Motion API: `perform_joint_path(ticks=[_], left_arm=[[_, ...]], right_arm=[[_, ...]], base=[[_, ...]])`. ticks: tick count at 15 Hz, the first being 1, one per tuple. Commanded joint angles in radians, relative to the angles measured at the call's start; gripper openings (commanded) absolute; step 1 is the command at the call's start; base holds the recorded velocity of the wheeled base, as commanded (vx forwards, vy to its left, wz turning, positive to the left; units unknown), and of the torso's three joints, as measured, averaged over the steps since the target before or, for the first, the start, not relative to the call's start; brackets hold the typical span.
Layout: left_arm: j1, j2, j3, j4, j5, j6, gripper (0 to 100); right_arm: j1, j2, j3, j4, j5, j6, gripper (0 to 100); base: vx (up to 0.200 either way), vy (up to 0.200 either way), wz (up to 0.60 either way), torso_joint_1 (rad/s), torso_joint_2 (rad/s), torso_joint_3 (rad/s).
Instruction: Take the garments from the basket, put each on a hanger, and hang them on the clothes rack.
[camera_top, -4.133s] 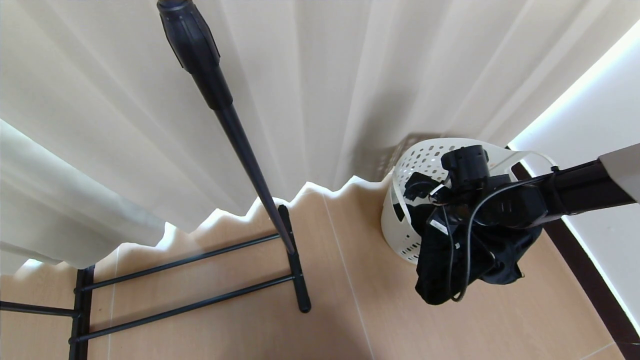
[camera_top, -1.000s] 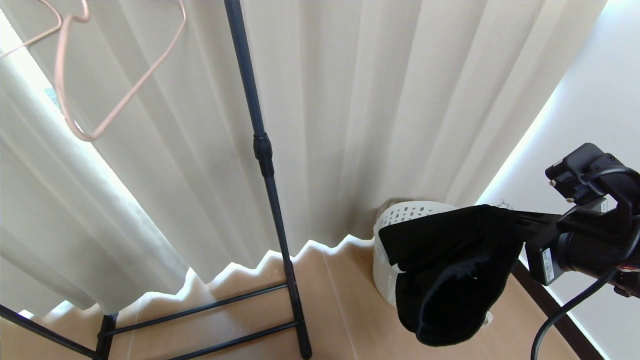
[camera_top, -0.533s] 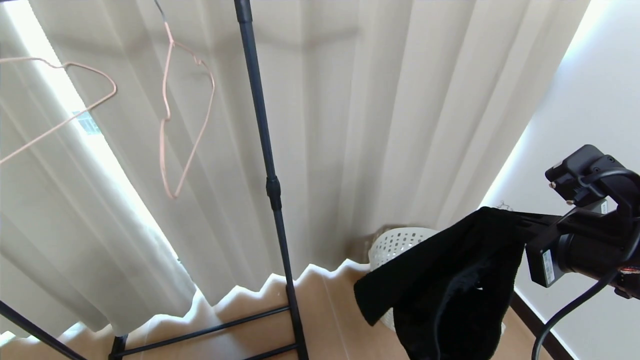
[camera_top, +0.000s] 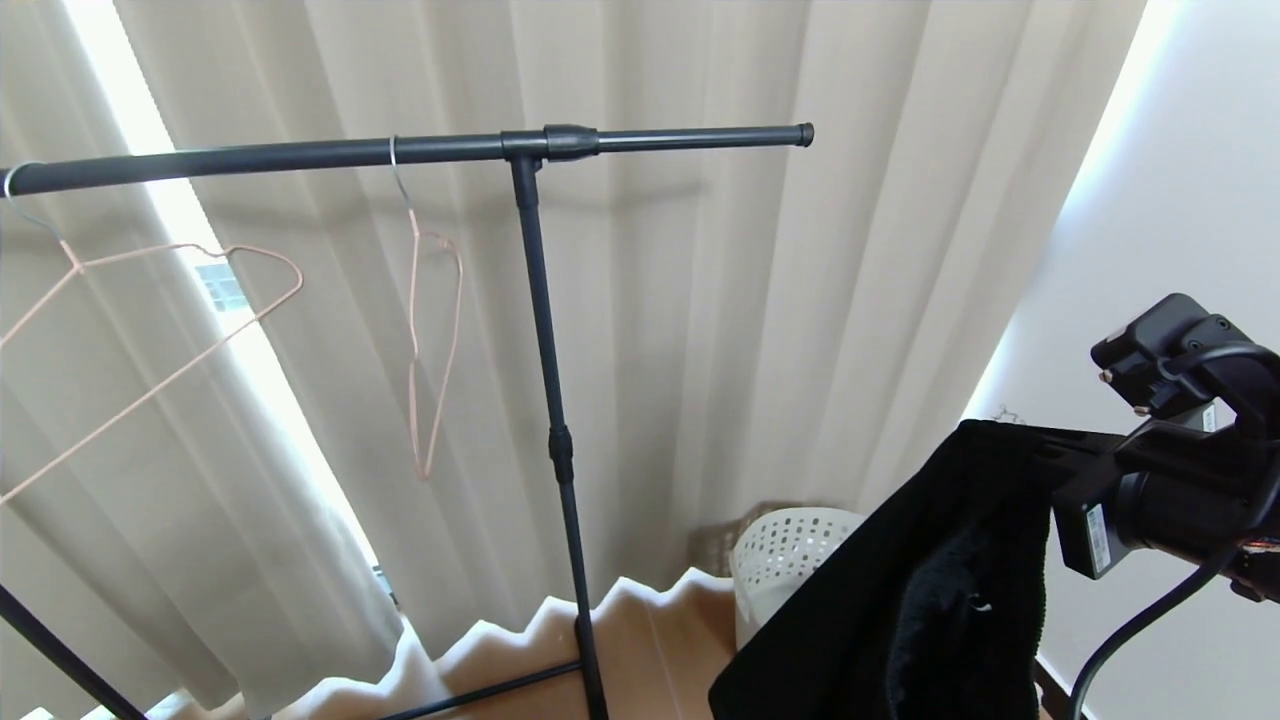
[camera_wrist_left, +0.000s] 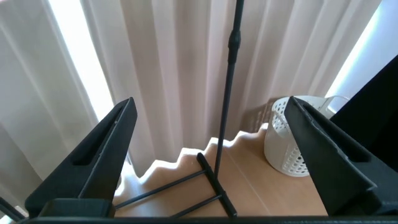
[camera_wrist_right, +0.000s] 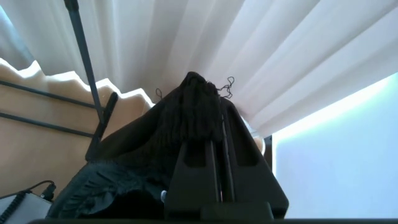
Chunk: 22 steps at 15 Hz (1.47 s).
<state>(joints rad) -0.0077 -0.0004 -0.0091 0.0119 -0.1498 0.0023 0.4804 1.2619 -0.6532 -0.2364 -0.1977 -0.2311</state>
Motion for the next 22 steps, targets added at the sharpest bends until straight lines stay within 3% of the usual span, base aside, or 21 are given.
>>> perform_joint_path(ticks=[1,14,17,22], left_arm=[[0.000,0.000,0.000,0.000,-0.001,0.002,100],[0.000,0.000,0.001,-0.001,0.003,0.002,100],[0.000,0.000,0.003,-0.001,0.004,0.005,100],[0.000,0.000,0.003,-0.001,0.004,0.008,100]], right_arm=[[0.000,0.002,0.000,-0.001,0.000,-0.001,0],[0.000,-0.004,0.012,-0.001,0.000,-0.016,0],[0.000,-0.004,0.017,-0.024,0.000,-0.016,0],[0.000,-0.004,0.029,-0.044,0.000,-0.017,0]], base=[[0.000,0.000,0.00,0.222,-0.55,-0.295],[0.000,0.000,0.00,0.215,-0.49,-0.274],[0.000,0.000,0.00,0.031,-0.07,-0.037],[0.000,0.000,0.60,0.002,0.00,-0.001]])
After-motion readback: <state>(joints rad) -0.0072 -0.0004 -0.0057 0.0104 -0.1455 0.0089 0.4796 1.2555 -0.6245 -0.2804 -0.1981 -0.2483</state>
